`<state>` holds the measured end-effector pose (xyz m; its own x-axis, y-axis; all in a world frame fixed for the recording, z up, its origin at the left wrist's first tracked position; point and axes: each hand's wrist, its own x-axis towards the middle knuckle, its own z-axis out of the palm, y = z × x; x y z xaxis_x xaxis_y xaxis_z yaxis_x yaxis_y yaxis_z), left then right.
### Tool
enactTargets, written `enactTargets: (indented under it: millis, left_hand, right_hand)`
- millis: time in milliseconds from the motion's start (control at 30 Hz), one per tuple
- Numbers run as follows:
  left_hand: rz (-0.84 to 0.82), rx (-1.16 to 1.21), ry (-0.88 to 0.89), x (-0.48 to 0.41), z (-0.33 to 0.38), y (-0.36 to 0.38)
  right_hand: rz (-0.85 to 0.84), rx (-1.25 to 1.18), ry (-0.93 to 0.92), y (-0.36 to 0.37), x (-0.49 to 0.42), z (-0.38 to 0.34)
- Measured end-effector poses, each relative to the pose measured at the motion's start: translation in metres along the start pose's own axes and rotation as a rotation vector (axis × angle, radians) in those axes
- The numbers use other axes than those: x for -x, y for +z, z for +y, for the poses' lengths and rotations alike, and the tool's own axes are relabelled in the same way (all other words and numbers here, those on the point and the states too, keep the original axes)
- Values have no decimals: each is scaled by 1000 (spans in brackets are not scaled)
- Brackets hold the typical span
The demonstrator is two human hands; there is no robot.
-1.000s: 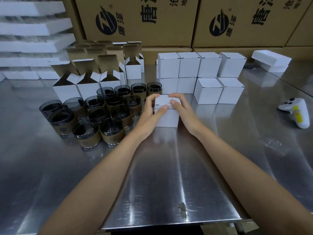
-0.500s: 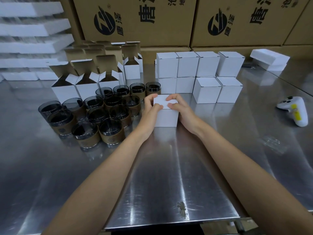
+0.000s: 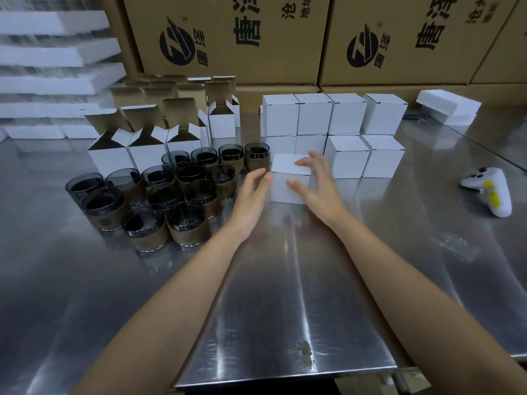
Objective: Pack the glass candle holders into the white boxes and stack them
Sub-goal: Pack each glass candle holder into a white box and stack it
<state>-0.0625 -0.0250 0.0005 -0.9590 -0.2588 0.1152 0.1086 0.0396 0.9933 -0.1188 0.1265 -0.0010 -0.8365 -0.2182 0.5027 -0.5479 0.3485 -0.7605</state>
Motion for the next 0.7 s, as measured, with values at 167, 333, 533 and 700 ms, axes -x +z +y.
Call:
enactTargets:
  millis: [167, 333, 533, 700]
  left_hand:
    - [-33, -85, 57, -3, -4, 1]
    - [-29, -106, 70, -5, -8, 0]
    - [-27, -148, 83, -5, -9, 0]
    - [-50, -158, 91, -5, -10, 0]
  right_hand:
    - [99, 464, -364, -6, -3, -2]
    - [-104, 738, -402, 12, -3, -8]
    - [-93, 620, -262, 5, -22, 9]
    - [-76, 475, -222, 1, -34, 22]
